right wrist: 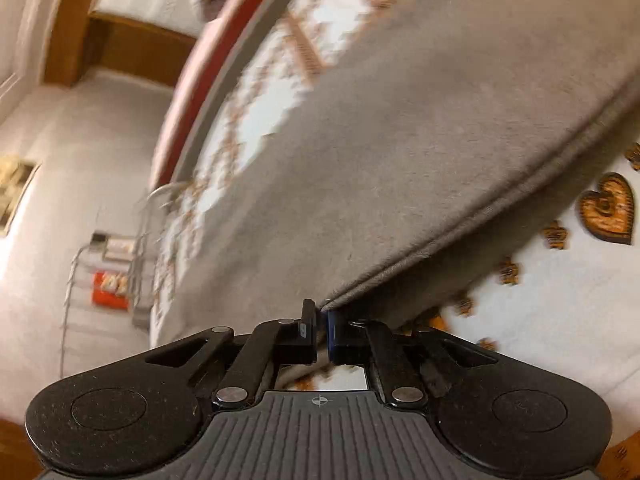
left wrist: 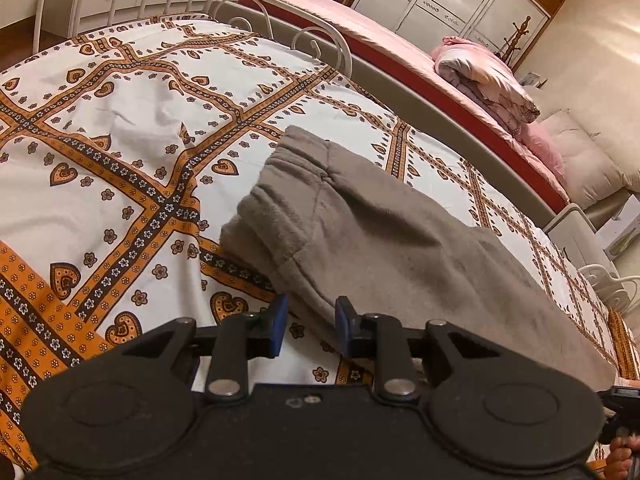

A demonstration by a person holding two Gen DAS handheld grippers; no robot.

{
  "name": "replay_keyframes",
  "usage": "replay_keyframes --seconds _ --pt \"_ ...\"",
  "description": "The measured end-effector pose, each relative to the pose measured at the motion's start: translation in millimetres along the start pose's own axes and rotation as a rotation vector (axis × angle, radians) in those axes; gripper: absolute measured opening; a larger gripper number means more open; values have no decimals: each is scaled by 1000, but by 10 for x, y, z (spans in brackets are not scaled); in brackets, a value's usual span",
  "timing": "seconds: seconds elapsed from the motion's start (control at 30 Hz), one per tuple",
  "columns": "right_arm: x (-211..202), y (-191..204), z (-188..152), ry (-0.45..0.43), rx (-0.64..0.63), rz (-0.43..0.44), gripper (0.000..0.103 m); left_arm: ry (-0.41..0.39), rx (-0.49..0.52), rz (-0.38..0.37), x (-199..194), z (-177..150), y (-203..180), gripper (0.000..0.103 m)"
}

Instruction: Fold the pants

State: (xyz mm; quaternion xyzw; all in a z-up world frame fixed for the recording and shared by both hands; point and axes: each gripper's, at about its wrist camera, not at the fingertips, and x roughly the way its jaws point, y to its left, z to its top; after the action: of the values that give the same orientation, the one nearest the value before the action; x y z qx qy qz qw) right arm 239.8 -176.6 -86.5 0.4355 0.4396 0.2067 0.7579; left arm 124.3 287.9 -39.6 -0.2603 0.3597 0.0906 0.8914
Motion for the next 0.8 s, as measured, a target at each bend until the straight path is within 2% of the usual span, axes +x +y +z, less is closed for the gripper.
replay_keyframes --seconds 0.03,0.13,0.17,0.23,0.3,0.43,0.47,0.5,0.57,0.7,0.8 --pt "-24 51 -26 7 -36 3 5 -1 -1 0 3 3 3 16" --pt "33 -10 -52 21 -81 -101 5 -8 -24 -3 1 10 24 16" --pt "16 3 -60 9 -88 -99 5 -14 -40 -15 -12 14 38 16" --pt "-67 156 -94 -14 -180 -110 6 -32 -79 -48 -44 19 71 16" --pt "-207 248 -111 -27 -225 -91 15 -38 -129 -70 -47 22 136 16" --pt "-568 384 -39 -116 -360 -156 24 -46 -230 -117 8 41 257 16" --pt "-650 399 17 -135 -371 -161 30 -55 -243 -127 17 54 267 16" --pt "-742 400 79 -159 -378 -162 42 -70 -251 -137 31 71 262 16" --pt "-881 377 208 -209 -383 -165 59 -78 -244 -124 91 104 227 16" --pt "-1077 200 462 -258 -347 -198 61 -96 -226 -52 105 126 120 15" --pt "-1220 -44 580 -299 -265 -226 61 -126 -201 -34 -2 102 40 16"
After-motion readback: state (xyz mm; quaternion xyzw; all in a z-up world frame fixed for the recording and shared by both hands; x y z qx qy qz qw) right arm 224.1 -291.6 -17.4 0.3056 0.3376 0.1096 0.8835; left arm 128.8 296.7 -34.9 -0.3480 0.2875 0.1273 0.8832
